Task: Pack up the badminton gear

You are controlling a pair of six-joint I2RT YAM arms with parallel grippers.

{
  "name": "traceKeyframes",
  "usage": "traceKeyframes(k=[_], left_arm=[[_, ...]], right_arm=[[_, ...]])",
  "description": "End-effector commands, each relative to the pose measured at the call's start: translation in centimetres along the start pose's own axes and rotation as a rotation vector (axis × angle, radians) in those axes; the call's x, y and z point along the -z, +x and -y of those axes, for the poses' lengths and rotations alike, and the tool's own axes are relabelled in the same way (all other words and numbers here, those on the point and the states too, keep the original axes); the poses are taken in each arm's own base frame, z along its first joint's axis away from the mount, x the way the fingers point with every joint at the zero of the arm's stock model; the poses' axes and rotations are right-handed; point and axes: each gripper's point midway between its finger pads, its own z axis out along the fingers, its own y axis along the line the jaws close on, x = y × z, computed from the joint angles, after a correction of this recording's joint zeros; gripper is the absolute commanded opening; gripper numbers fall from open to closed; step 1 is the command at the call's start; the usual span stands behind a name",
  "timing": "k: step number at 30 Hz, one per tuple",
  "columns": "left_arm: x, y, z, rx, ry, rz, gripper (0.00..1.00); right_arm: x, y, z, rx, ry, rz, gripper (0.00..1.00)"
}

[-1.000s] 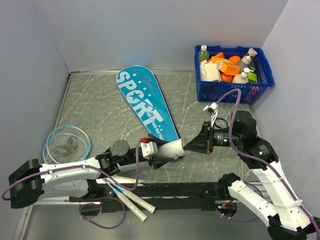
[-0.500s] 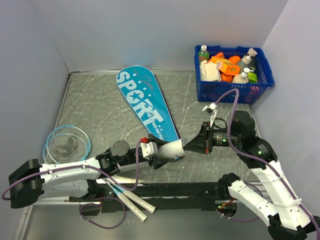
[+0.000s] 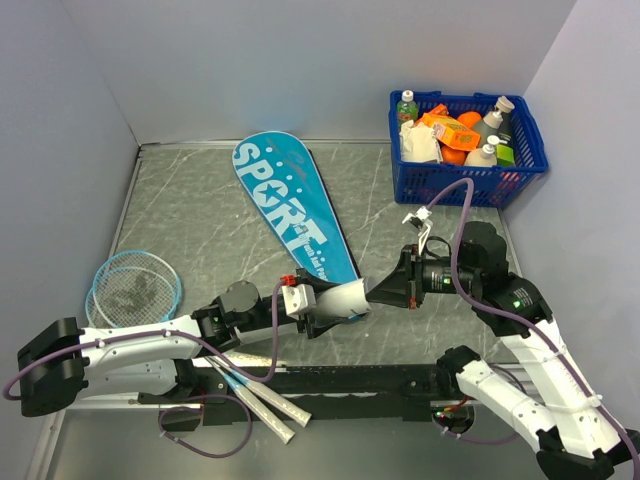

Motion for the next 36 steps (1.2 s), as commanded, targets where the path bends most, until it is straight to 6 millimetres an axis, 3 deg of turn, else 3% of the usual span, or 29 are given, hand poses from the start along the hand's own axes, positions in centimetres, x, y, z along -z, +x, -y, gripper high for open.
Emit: traceKeyframes(k=[1, 13, 36], left_arm=[[-0.3, -0.7, 0.6, 0.065, 0.009, 0.04, 0.01], [-0.5, -0.5, 0.6, 0.067, 0.008, 0.033, 0.01], [-0.4, -0.7, 0.9, 0.067, 0.017, 0.035, 0.01]], right_arm=[[-0.1, 0.0, -0.5, 0.021, -0.021, 0.004, 0.08], [-0.1, 0.4, -1.4, 0.024, -0.056, -0.001, 0.1], [-1.5, 0.4, -2.5, 0.024, -0.093, -0.016, 0.33]])
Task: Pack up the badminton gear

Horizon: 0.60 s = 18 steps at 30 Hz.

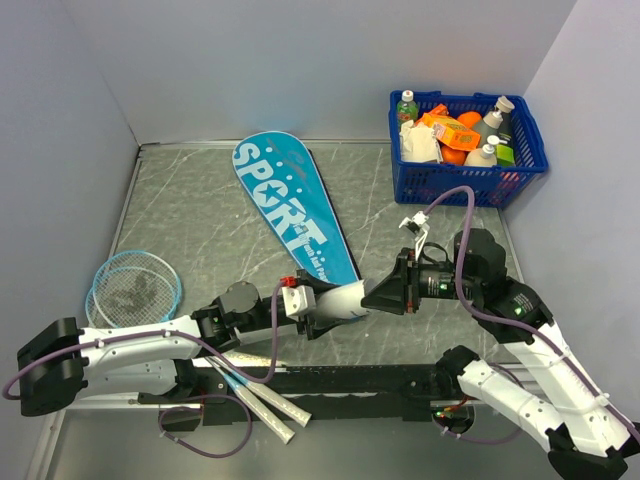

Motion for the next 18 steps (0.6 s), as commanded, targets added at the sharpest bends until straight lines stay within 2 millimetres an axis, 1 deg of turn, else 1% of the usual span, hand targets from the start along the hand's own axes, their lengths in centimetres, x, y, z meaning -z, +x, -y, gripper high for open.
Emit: traceKeyframes(k=[1, 5, 9, 11, 13, 18], left_arm=[[-0.3, -0.7, 0.6, 0.067, 0.004, 0.034, 0.01], [-0.2, -0.9, 0.8, 0.066, 0.011, 0.042, 0.01], [0.0, -1.3, 0.9, 0.063, 0.013, 0.055, 0.01], [0.2, -1.7, 1.1, 0.061, 0.016, 0.068, 0.01], [0.4, -1.8, 1.1, 0.06, 0.015, 0.072, 0.01], [0.6, -2.4, 1.3, 0.056, 0.024, 0.091, 0.01]], right_arm=[[-1.0, -0.3, -1.2, 0.0, -0.07, -0.018, 0.33], [-1.5, -1.6, -0.6, 0.01, -0.035, 0.018, 0.36], [-2.3, -2.7, 0.7, 0.006, 0.02, 0.052, 0.39], [-2.5, -3.3, 1.4, 0.013, 0.053, 0.088, 0.4], [-2.4, -3.6, 1.8, -0.001, 0.063, 0.106, 0.41], [-2.3, -4.6, 2.5, -0.022, 0.079, 0.165, 0.42]])
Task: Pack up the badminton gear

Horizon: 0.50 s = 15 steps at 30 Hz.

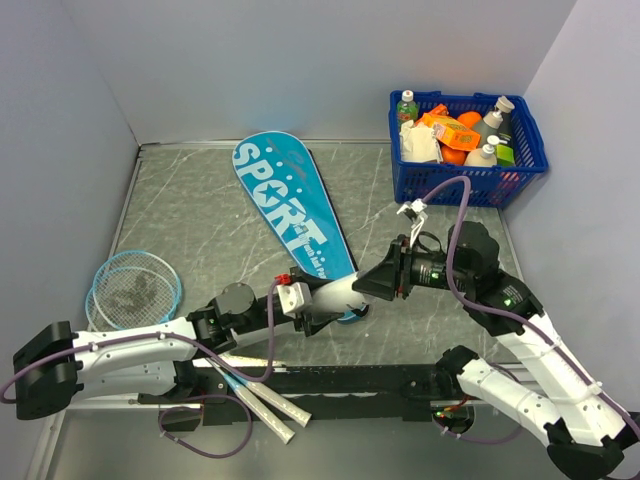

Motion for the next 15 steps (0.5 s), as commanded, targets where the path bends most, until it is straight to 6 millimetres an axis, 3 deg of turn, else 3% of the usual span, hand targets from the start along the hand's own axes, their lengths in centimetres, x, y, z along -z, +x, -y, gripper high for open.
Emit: traceKeyframes(k=[1, 10, 15], left_arm=[[0.1, -2.3, 2.5, 0.062, 0.101, 0.092, 0.01], [0.6, -3.2, 2.6, 0.057, 0.104, 0.126, 0.01], [0.9, -3.4, 2.5, 0.054, 0.097, 0.135, 0.01]], right_arm=[[-1.1, -1.7, 1.6, -0.02, 0.036, 0.08, 0.42], [-0.7, -1.8, 4.2, -0.105, 0.054, 0.15, 0.45], [-0.3, -1.1, 4.3, -0.127, 0.029, 0.159, 0.45]])
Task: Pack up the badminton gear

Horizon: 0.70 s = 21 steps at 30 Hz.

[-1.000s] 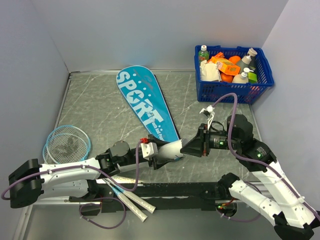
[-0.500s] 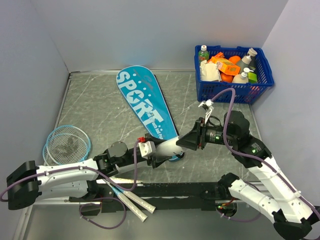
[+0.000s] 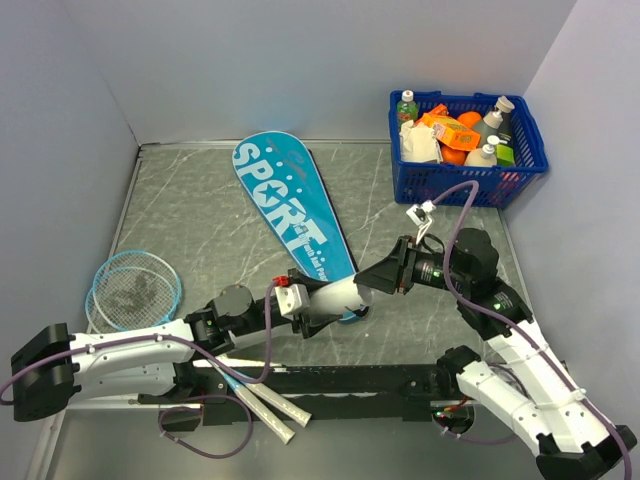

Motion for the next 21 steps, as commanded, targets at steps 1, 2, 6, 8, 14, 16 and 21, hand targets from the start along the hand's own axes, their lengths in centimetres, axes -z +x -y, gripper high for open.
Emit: traceKeyframes(k=[1, 2, 6, 8, 14, 16, 21], left_arm=[[0.4, -3.5, 2.4, 0.048, 0.097, 0.136, 0.01], [0.4, -3.5, 2.4, 0.048, 0.096, 0.136, 0.01], [0.2, -3.4, 2.4, 0.05, 0.099, 0.13, 0.01], [0.1, -3.4, 2.4, 0.049, 0.099, 0.129, 0.01], [-0.2, -3.1, 2.3, 0.051, 0.092, 0.121, 0.01], [-0.2, -3.1, 2.2, 0.053, 0.087, 0.121, 0.01], [-0.4, -3.2, 2.0, 0.053, 0.076, 0.123, 0.01]], right_arm=[[0.0, -0.4, 1.2, -0.009, 0.022, 0.055, 0.46], [0.4, -0.3, 0.9, 0.002, 0.011, 0.066, 0.46], [1.3, 0.0, 0.6, 0.014, 0.017, 0.098, 0.47], [1.9, -0.1, 0.3, 0.028, 0.018, 0.122, 0.47], [2.8, 0.5, -0.1, 0.034, 0.025, 0.119, 0.48], [2.6, 1.2, 0.4, 0.022, 0.034, 0.092, 0.43], [1.7, 3.0, 1.5, -0.004, 0.004, 0.013, 0.26]])
